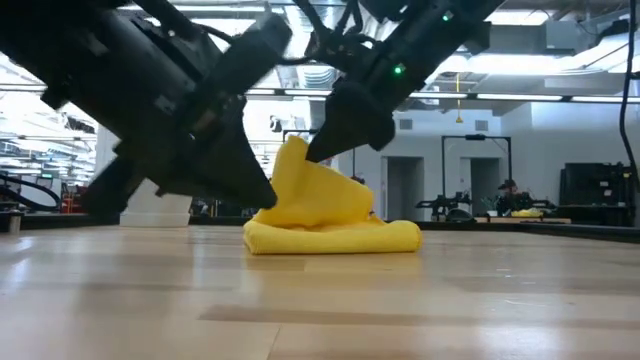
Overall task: Fold microfiber towels
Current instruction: Fold the yellow microfiber towel
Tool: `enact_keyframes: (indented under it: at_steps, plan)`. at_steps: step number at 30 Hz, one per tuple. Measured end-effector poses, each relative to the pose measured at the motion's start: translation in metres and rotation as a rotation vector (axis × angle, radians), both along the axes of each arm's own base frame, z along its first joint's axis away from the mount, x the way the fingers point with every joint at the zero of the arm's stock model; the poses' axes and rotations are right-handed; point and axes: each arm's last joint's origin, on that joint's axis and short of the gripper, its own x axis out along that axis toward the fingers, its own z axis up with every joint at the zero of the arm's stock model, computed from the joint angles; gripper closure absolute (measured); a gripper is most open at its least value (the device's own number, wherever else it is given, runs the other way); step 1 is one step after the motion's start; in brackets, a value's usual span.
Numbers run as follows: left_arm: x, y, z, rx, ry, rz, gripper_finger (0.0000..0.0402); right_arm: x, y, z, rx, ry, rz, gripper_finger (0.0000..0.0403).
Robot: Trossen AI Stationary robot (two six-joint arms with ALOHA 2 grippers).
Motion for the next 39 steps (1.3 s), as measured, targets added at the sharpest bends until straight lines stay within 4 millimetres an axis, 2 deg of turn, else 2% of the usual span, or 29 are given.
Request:
enact_keyframes:
  at_steps: [2,6,10,18,23,25,28,35,37,39]
  plan:
    - [0.001,0.002,-0.002,-0.002,0.014,-0.002,0.0401,0.000,0.000,0.000,0.044,-0.006,-0.005,0.0397]
    - [0.004,0.005,-0.002,0.016,0.035,-0.014,0.0401,0.000,0.011,-0.003,0.110,0.028,0.130,0.0397]
    - [0.006,0.009,-0.003,0.019,0.047,-0.015,0.0401,-0.001,0.017,-0.010,0.002,0.060,0.160,0.0397]
    - [0.007,0.011,-0.003,0.031,0.069,-0.029,0.0401,0.016,-0.019,0.007,-0.077,-0.072,0.014,0.0397]
    - [0.007,0.011,-0.003,0.028,0.068,-0.027,0.0401,0.017,-0.033,0.009,-0.099,-0.117,-0.142,0.0399]
    - [0.007,0.011,-0.003,0.027,0.066,-0.026,0.0402,0.017,-0.033,0.010,-0.086,-0.123,-0.145,0.0396]
    - [0.007,0.011,-0.003,0.029,0.068,-0.028,0.0401,0.017,-0.025,0.008,-0.061,-0.109,-0.097,0.0394]
    - [0.007,0.012,-0.003,0.032,0.071,-0.029,0.0401,0.016,0.008,-0.014,-0.023,-0.056,-0.028,0.0396]
    - [0.007,0.012,-0.003,0.033,0.072,-0.031,0.0401,0.010,0.014,-0.022,-0.031,-0.002,-0.013,0.0391]
    - [0.007,0.012,-0.003,0.034,0.074,-0.031,0.0401,0.012,0.020,-0.023,-0.027,-0.021,-0.003,0.0390]
